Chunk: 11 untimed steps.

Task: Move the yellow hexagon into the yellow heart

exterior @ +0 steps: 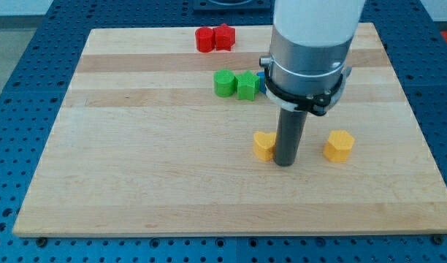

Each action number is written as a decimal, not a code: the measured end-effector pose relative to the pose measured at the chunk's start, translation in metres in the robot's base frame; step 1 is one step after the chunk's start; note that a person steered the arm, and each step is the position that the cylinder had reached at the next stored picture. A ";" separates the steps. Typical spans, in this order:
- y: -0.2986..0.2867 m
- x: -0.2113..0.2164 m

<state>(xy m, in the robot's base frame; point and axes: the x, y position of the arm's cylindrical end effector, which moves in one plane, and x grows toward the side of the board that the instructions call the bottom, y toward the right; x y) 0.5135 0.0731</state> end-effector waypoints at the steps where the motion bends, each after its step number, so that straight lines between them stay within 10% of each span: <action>1: -0.008 -0.011; 6: 0.112 0.019; 11: 0.044 -0.017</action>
